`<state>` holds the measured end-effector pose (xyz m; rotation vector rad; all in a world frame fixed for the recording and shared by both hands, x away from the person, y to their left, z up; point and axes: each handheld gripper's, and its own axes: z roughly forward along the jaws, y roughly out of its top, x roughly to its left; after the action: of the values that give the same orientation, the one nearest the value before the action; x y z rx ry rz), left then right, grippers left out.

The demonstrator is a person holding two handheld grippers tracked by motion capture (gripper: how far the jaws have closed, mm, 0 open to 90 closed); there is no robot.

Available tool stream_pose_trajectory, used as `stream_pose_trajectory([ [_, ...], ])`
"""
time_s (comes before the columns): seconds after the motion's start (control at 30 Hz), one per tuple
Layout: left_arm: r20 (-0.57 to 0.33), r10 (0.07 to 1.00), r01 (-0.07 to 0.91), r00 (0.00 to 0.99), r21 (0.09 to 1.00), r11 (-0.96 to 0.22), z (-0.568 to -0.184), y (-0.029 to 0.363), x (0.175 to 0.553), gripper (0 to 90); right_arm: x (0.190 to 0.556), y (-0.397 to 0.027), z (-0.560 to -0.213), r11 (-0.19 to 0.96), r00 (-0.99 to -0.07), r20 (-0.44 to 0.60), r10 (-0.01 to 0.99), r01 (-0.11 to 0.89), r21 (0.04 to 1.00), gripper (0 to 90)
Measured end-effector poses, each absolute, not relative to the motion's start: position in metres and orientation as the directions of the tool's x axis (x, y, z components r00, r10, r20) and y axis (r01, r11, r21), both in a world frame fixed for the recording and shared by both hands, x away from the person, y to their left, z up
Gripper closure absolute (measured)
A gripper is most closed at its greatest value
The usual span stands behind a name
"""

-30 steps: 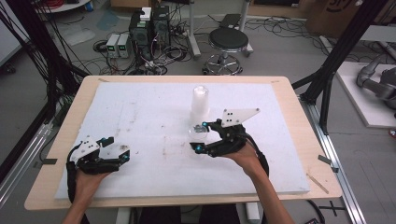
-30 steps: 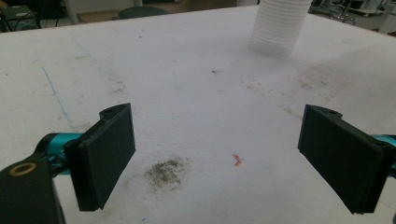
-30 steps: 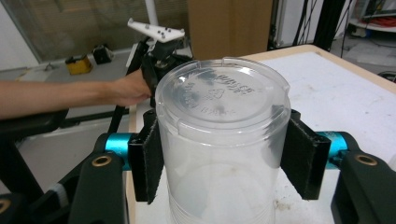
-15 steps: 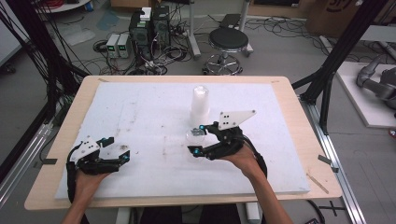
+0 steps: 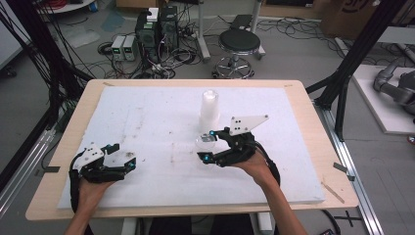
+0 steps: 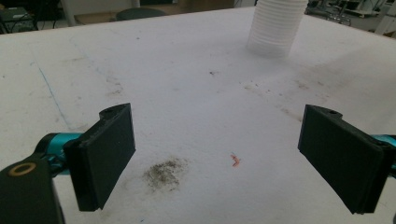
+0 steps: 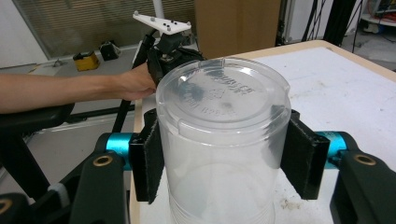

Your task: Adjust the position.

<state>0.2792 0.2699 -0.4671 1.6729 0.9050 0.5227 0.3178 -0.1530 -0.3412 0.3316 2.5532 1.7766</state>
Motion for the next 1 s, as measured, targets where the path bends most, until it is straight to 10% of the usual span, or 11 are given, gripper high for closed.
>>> stream_pose_trajectory([
  [0.47,-0.118,0.687,0.216,0.717,0.975,-0.058,-0.433,0.266,0.28,10.9,0.317,-0.158,-0.335,0.321,-0.981,0.106,0.159,0.153,0.935,38.7],
  [1.0,-0.086,0.289,0.119,0.954,0.988,-0.101,-0.39,0.186,0.295,10.9,0.315,-0.157,-0.324,0.312,-0.988,0.095,0.119,0.128,0.941,38.8],
])
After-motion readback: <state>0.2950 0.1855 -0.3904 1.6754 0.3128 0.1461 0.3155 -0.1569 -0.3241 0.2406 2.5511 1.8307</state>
